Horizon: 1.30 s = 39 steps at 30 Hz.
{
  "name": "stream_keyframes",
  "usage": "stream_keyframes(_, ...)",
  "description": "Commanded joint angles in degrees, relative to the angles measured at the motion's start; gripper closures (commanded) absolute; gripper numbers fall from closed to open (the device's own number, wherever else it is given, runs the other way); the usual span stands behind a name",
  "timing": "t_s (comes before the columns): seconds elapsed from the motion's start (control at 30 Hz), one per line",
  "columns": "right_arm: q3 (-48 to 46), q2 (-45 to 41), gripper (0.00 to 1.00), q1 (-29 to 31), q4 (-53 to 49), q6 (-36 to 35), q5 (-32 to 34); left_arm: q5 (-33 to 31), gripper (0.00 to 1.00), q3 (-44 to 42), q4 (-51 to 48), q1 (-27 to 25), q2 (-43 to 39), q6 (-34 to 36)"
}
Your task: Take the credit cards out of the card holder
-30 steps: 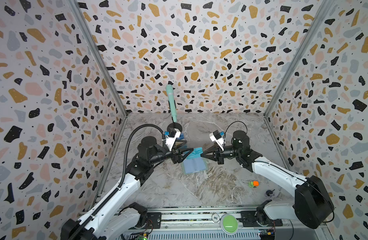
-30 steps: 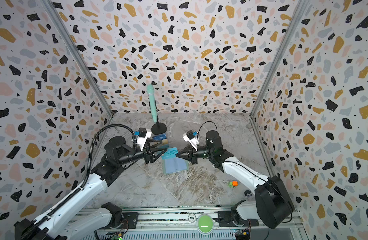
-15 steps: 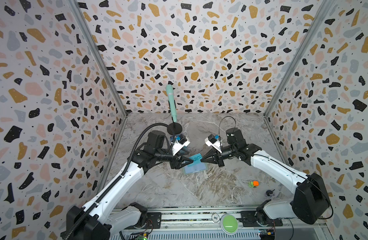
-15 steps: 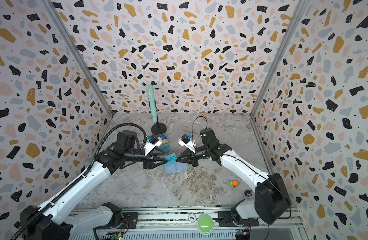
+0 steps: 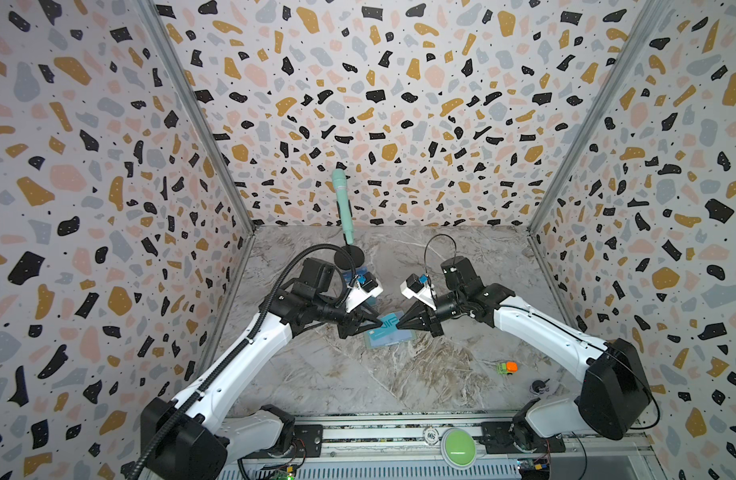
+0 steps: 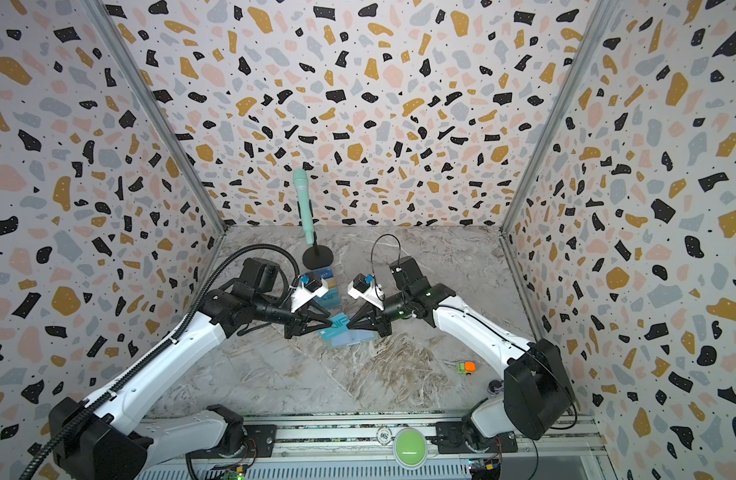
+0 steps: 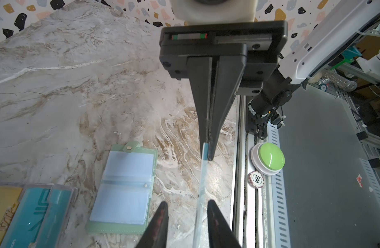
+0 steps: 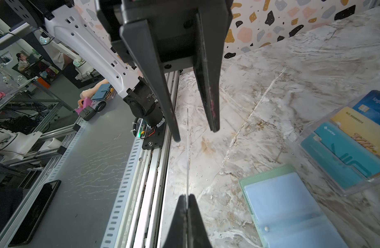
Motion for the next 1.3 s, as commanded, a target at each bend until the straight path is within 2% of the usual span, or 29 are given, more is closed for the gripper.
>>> stream_keyframes(0.0,1.5,-1.6,1.00,0.3,0.7,-0.3,0.7,2.2,0.68,1.8,-2.7,0.2,0.1,2.2)
stream_keyframes(0.07,1.7,-1.6,1.00,0.3,1.2,-0.2,0.7,2.4,0.71,1.6,-2.8,0.2,0.0,2.4)
stream_keyframes(0.27,2.2,-0.8,1.00,0.3,1.7,0.5,0.4,3.0,0.89,2.0,-3.7,0.1,0.3,2.7)
stream_keyframes(0.47,1.8,-0.9,0.99,0.3,2.1,1.1,2.1,2.0,0.91,2.3,-3.7,0.2,0.3,2.8)
stream_keyframes(0.57,1.1,-1.7,0.67,0.3,3.7,3.1,4.8,-2.7,0.96,2.8,-3.8,0.1,-0.4,2.9)
stream_keyframes(0.63,0.3,-2.5,0.60,0.2,4.6,4.2,6.5,-6.8,1.00,2.7,-3.2,0.2,-1.3,2.9)
stream_keyframes(0.8,-2.6,-5.4,0.41,-0.4,7.8,7.1,11.5,-14.5,1.00,2.0,-1.0,0.1,-2.6,2.3)
stream_keyframes(0.97,-6.1,-8.2,0.34,-1.5,13.0,12.6,19.9,-21.2,1.00,2.1,1.0,0.4,-1.1,3.2)
stream_keyframes(1.2,-9.6,-11.0,0.25,-1.9,15.1,15.5,29.0,-23.0,1.00,5.6,0.9,2.7,4.2,11.1)
stream_keyframes(1.27,-10.5,-11.7,0.24,-1.9,15.5,15.9,30.6,-20.8,1.00,6.4,0.9,4.6,6.4,13.6)
